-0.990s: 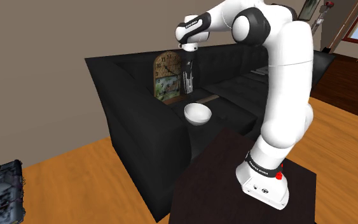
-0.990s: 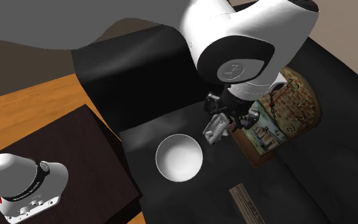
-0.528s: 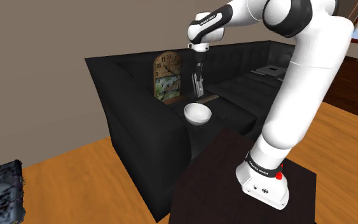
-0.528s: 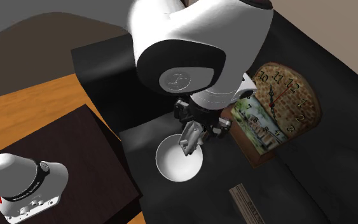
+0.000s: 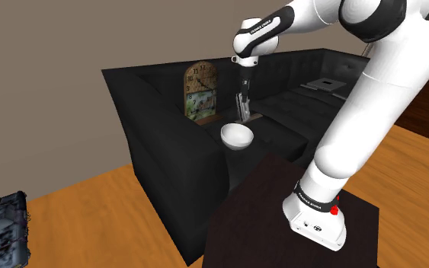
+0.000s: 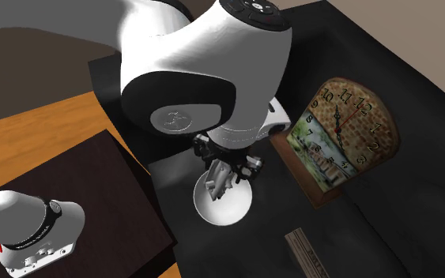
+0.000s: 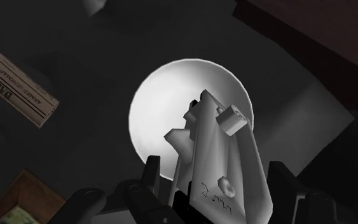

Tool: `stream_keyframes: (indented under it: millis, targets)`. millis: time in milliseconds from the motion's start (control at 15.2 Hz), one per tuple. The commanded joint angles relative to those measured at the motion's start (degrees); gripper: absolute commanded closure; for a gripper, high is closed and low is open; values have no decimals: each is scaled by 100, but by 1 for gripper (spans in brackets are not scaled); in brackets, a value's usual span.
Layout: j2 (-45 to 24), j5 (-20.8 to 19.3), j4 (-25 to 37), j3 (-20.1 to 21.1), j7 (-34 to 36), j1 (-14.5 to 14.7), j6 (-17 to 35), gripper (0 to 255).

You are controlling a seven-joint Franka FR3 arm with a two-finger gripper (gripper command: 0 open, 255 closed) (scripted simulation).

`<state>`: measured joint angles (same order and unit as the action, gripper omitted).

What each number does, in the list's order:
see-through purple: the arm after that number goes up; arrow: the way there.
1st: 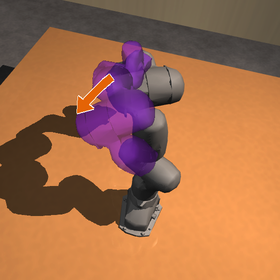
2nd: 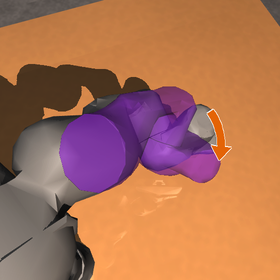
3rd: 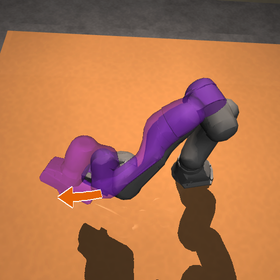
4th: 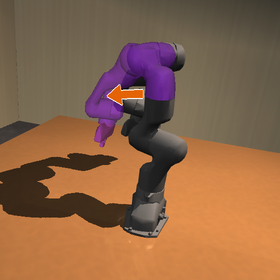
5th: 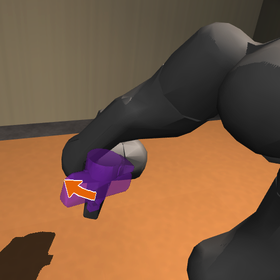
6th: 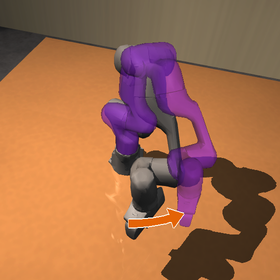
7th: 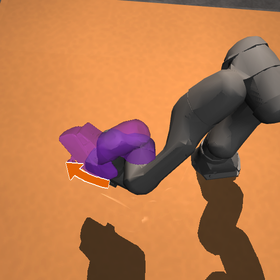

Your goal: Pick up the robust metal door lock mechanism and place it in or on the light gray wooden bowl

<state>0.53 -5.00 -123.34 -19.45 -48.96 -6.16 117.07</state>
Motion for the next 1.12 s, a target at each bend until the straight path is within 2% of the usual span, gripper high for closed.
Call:
stream_keyframes:
  millis: [0, 1056]
  targets:
    - [-62, 16, -90, -3, -5, -3, 154, 255]
    - [-801, 260, -568, 2, -127, -46, 1339, 255]
